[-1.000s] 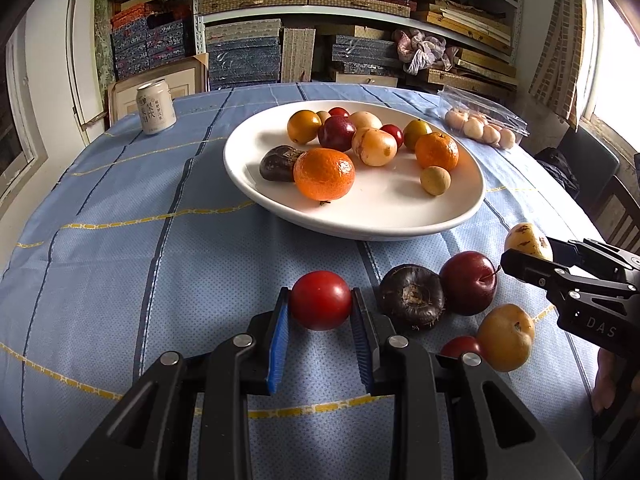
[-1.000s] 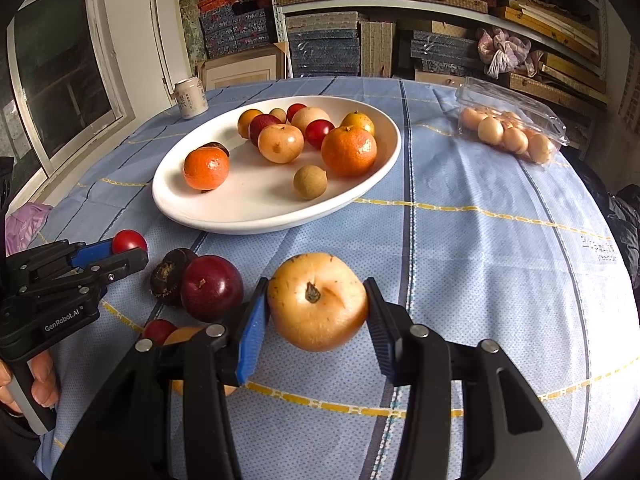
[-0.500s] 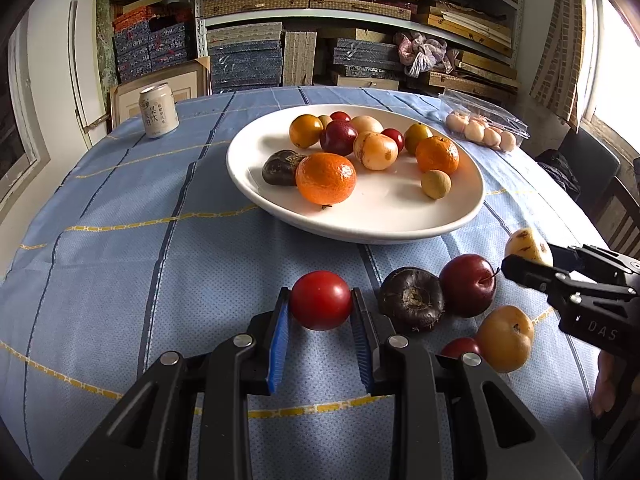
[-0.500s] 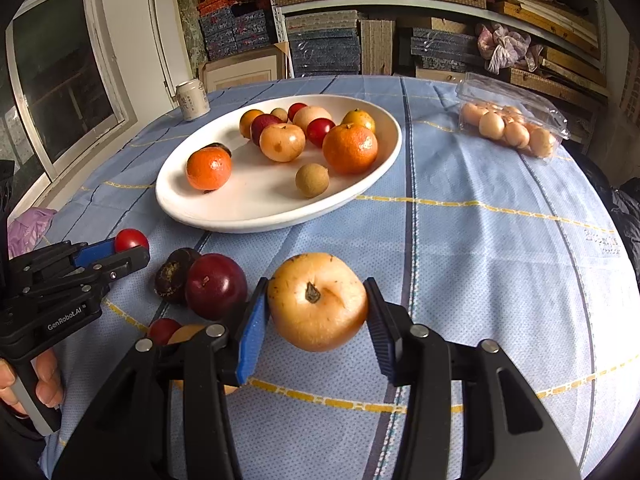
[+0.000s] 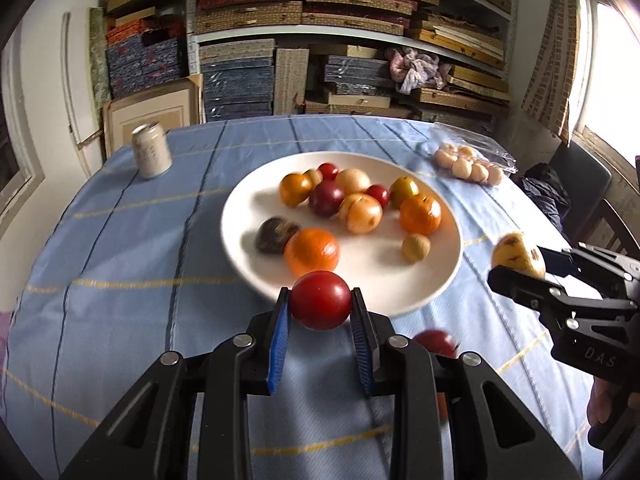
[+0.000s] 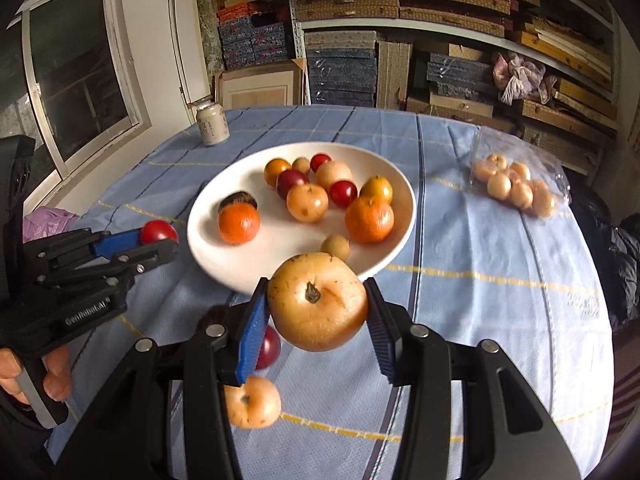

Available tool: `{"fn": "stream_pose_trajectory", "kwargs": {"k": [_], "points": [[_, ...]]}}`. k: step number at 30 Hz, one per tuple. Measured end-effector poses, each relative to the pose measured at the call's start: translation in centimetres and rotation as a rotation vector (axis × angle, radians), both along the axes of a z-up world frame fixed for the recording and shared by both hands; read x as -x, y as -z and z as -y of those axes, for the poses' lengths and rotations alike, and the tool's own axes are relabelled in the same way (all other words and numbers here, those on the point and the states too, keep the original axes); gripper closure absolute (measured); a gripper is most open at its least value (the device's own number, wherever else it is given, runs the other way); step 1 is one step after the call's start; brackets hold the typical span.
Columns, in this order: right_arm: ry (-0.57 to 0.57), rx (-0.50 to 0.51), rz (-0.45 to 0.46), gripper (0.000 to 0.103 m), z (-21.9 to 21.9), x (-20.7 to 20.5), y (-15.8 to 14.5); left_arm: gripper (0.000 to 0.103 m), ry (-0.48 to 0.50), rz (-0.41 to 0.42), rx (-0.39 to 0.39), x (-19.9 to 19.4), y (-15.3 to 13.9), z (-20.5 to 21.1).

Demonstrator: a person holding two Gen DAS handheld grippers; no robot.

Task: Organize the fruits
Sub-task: 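Carry the tomato and pear over the plate and release them, then grasp a dark brown fruit with the left gripper while the right gripper grasps a pale pear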

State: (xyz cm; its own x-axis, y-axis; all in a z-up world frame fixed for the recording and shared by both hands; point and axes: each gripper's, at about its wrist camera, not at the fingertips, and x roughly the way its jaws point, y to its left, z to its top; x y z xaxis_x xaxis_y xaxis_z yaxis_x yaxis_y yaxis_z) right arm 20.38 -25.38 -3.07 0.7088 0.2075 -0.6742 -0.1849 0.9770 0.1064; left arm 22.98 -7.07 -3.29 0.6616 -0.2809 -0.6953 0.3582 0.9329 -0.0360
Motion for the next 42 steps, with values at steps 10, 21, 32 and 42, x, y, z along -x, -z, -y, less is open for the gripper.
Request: {"fn": "stream_pose_trajectory", "kwargs": {"k": [10,21,32,42], "points": [[0.001,-0.045,-0.1,0.057,1.9,-7.0,-0.3,0.074,0.065,-0.057,-0.07,-3.9,2.9,4.4],[-0.037,0.044,-0.154,0.053,-1.2,-13.4,1.3,0.065,0.102,-0.067,-0.076,-5.9,4.1,6.1],[-0.004,-0.027,-0.112,0.052,1.6,-10.9,0.0,0.048,0.076,-0.043,-0.066,-3.8,2.7,3.8],[-0.053,-0.028,-0.095,0.052,1.1,-3.6,0.1,0.047,0.031,-0.047,-0.055,-0.3,2.4,-0.4]]}}
